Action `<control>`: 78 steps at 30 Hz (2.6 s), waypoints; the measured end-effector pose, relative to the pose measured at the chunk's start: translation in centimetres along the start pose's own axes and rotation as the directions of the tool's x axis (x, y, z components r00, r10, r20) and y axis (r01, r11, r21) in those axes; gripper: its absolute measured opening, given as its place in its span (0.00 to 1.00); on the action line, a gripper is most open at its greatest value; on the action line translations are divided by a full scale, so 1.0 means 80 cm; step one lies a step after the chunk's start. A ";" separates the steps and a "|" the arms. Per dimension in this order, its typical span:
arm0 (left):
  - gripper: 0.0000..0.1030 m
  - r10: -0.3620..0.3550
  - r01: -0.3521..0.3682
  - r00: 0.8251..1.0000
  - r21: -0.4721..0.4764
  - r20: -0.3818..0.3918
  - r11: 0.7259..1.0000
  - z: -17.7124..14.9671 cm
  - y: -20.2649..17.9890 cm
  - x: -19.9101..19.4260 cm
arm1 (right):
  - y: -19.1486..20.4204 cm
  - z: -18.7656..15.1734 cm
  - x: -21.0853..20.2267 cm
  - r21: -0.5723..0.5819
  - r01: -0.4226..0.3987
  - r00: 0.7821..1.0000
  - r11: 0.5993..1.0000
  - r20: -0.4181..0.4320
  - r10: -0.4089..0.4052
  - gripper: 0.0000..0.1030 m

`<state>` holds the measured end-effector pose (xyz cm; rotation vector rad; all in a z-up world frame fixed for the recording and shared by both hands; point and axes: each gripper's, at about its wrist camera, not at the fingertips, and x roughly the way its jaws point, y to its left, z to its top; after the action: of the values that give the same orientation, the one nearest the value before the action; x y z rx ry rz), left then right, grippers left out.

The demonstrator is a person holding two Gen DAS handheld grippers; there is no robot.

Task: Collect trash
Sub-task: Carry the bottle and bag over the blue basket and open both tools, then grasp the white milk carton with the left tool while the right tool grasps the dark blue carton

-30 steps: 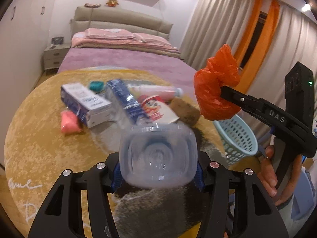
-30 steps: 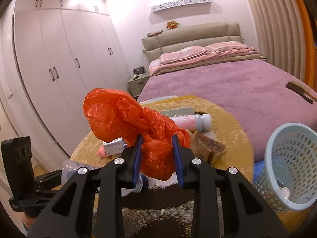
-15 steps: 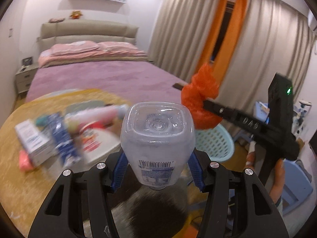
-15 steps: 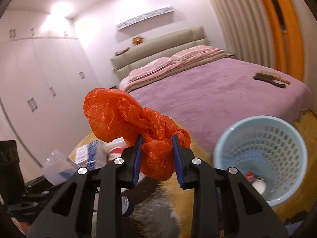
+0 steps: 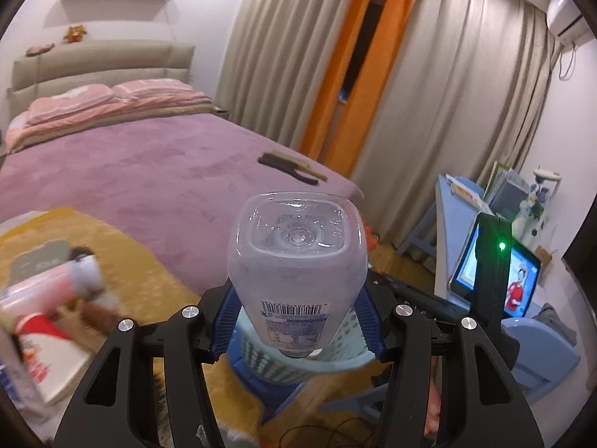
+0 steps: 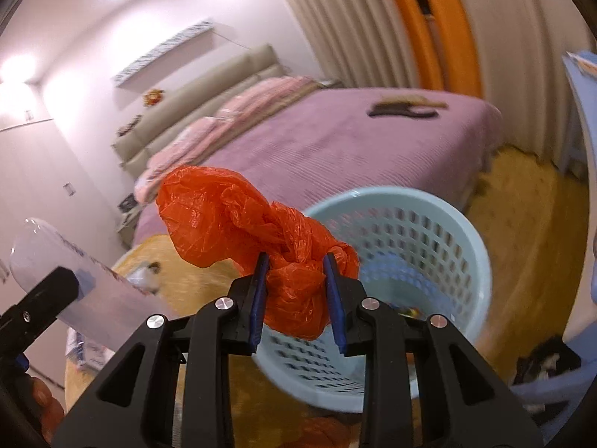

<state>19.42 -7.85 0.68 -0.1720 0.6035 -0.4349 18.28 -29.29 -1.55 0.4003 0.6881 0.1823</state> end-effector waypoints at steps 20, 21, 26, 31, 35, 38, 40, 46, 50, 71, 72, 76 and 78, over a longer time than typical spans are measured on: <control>0.65 0.047 -0.048 0.994 -0.009 -0.099 0.999 -0.021 0.000 0.090 | -0.060 -0.013 0.064 0.104 0.073 0.988 0.992 -0.143 -0.058 0.50; 0.68 0.049 -0.050 0.995 -0.009 -0.084 0.999 -0.022 0.000 0.083 | -0.059 -0.012 0.062 0.104 0.073 0.988 0.992 -0.140 -0.058 0.51; 0.69 0.040 -0.041 0.998 -0.009 -0.047 0.999 -0.019 0.001 0.056 | -0.052 -0.009 0.050 0.094 0.061 0.991 0.994 -0.124 -0.049 0.51; 0.69 0.038 -0.038 0.999 -0.041 0.001 0.998 -0.021 0.008 0.014 | -0.021 -0.008 0.032 0.038 0.022 0.995 0.999 -0.098 -0.018 0.51; 0.69 0.061 -0.058 0.997 -0.060 0.045 0.996 -0.029 0.014 -0.026 | 0.015 -0.006 0.012 -0.031 -0.022 0.998 0.999 -0.062 0.020 0.51; 0.69 0.087 -0.080 0.993 -0.086 0.080 0.993 -0.033 0.024 -0.060 | 0.053 -0.009 -0.006 -0.099 -0.072 0.997 0.993 -0.029 0.069 0.51; 0.69 0.124 -0.112 0.987 -0.110 0.106 0.988 -0.036 0.036 -0.087 | 0.076 -0.015 -0.013 -0.131 -0.103 0.995 0.986 -0.022 0.101 0.51; 0.75 0.288 -0.249 0.945 -0.229 0.156 0.941 -0.049 0.091 -0.169 | 0.158 -0.040 -0.012 -0.239 -0.211 0.977 0.948 -0.065 0.201 0.51; 0.75 0.431 -0.369 0.891 -0.326 0.143 0.870 -0.060 0.145 -0.222 | 0.209 -0.063 0.000 -0.280 -0.287 0.957 0.916 -0.126 0.261 0.51; 0.75 0.469 -0.438 0.877 -0.586 -0.110 0.682 -0.097 0.349 -0.235 | 0.413 -0.191 0.077 -0.454 -0.444 0.882 0.772 -0.375 0.286 0.51; 0.75 0.471 -0.452 0.873 -0.577 -0.129 0.680 -0.095 0.353 -0.228 | 0.415 -0.194 0.084 -0.447 -0.451 0.875 0.772 -0.394 0.283 0.51; 0.80 0.482 -0.490 0.858 -0.570 -0.179 0.660 -0.095 0.364 -0.213 | 0.415 -0.200 0.102 -0.430 -0.460 0.859 0.777 -0.439 0.265 0.34; 0.81 0.505 -0.524 0.839 -0.549 -0.202 0.651 -0.093 0.366 -0.206 | 0.409 -0.199 0.100 -0.416 -0.461 0.856 0.784 -0.441 0.269 0.33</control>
<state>13.01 25.44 -5.13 -0.5735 0.7746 0.3330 12.93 7.49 -3.72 -0.0239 0.8835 0.8217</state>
